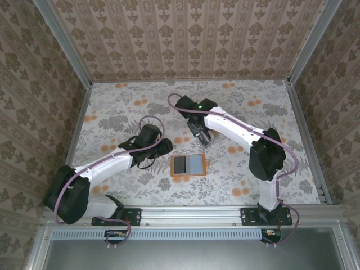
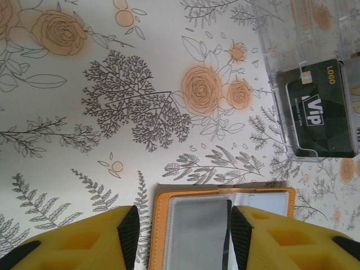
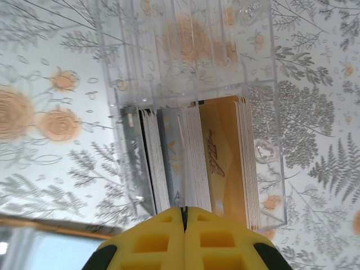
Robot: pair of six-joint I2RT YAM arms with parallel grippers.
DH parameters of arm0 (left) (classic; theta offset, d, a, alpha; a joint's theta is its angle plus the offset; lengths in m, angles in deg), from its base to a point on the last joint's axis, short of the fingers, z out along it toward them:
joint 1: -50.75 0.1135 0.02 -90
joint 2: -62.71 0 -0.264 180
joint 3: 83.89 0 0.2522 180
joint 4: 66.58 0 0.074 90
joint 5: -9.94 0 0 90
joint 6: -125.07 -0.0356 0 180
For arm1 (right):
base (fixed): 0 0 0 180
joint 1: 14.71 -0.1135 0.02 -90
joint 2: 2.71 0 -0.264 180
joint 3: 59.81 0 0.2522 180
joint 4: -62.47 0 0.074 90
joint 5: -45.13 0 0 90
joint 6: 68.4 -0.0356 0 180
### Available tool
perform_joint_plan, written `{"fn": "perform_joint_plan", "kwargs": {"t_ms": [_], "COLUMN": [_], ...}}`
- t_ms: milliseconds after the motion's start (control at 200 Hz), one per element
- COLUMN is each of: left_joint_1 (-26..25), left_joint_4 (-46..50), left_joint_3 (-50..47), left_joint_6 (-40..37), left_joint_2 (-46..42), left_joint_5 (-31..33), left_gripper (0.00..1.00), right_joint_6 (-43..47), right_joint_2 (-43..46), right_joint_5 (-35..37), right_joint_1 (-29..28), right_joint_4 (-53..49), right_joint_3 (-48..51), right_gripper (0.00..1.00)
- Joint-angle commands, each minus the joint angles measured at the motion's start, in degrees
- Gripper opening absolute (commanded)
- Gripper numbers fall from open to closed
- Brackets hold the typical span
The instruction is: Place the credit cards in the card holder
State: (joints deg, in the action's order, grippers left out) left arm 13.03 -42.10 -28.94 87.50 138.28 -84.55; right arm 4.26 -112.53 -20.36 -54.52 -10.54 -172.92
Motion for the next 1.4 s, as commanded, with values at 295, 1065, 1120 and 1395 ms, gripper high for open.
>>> {"fn": "perform_joint_plan", "kwargs": {"t_ms": [295, 1065, 1120, 1395], "left_joint_1": [1.62, 3.17, 3.17, 3.17], "left_joint_4": [-6.18, -29.14, -29.22, -30.70], "left_joint_3": [3.00, 4.56, 4.42, 4.09], "left_joint_6": [0.04, 9.36, 9.48, 10.15], "left_joint_2": [0.10, 9.32, 9.42, 9.60], "left_joint_5": [-8.52, -28.46, -28.62, -29.16], "left_gripper": [0.50, 0.50, 0.50, 0.40], "right_joint_6": [-10.74, -28.45, -29.08, -29.58], "right_joint_2": [16.13, 24.26, 24.11, 23.21], "right_joint_5": [-28.96, -62.92, -63.81, -64.51], "right_joint_1": [8.85, 16.04, 16.07, 16.52], "right_joint_4": [11.27, 44.38, 45.55, 46.57], "right_joint_3": [13.29, 37.20, 37.46, 37.83], "right_gripper": [0.01, 0.00, 0.00, 0.00]}}
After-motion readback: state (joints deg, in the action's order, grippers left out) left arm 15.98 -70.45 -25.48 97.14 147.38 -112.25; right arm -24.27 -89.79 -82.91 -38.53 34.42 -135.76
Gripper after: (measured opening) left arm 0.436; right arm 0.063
